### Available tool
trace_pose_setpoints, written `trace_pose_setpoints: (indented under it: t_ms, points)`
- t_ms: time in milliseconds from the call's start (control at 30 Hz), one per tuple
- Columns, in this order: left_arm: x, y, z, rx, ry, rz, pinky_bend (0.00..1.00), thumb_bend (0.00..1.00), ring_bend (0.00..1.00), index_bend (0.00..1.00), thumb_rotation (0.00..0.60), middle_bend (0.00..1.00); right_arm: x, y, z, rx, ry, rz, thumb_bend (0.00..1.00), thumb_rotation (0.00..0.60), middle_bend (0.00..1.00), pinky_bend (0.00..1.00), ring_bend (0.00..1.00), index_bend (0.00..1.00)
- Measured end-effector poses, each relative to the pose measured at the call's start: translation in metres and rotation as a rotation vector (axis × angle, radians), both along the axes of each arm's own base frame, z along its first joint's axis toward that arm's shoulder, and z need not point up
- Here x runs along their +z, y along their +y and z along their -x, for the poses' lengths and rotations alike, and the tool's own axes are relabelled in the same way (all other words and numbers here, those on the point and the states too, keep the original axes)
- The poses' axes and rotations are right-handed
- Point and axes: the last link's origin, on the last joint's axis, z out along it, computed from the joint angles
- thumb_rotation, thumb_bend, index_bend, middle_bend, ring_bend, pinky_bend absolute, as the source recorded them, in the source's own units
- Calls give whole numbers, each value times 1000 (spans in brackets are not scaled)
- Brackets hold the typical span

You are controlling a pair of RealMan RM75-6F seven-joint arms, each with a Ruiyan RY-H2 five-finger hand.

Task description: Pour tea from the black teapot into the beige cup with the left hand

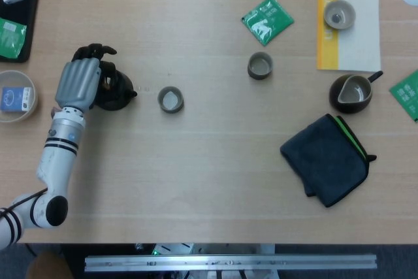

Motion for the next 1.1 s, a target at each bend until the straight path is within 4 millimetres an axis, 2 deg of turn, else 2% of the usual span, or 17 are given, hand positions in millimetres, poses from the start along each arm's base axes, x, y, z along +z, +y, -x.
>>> trace_pose_setpoints:
  t_ms: [100, 233, 333, 500, 867, 933, 1100]
  points:
    - [1, 1, -1, 3, 7, 0, 125, 407, 85, 231, 473, 196, 0, 0, 0, 0, -2, 0, 8, 600, 313, 184, 247, 240]
    - [1, 2, -2, 8, 15, 5, 125, 394, 60, 186, 421, 161, 0, 0, 1, 0, -3, 1, 8, 600, 313, 183, 247, 240]
    - [1, 2, -5, 9, 14, 6, 125, 390, 44, 153, 405, 136, 0, 0, 1, -1, -2, 1, 8, 600, 313, 183, 247, 240]
    - [3, 4, -9, 3, 3, 0, 125, 387, 38, 138, 367, 125, 0, 0, 2, -2, -2, 1, 8, 600, 313, 183, 247, 240]
    - [16, 4, -23, -28, -62, -29, 125, 386, 36, 137, 364, 123, 1, -1, 1, 3, 0, 4, 8, 600, 313, 184, 247, 240]
    - [20, 2, -26, -43, -69, -37, 125, 386, 35, 137, 380, 123, 1, -2, 1, 2, -1, 3, 9, 600, 313, 184, 247, 240]
    - [35, -9, -29, -115, -51, -79, 125, 387, 36, 138, 499, 123, -1, -1, 2, -2, 0, -9, 8, 600, 313, 184, 247, 240]
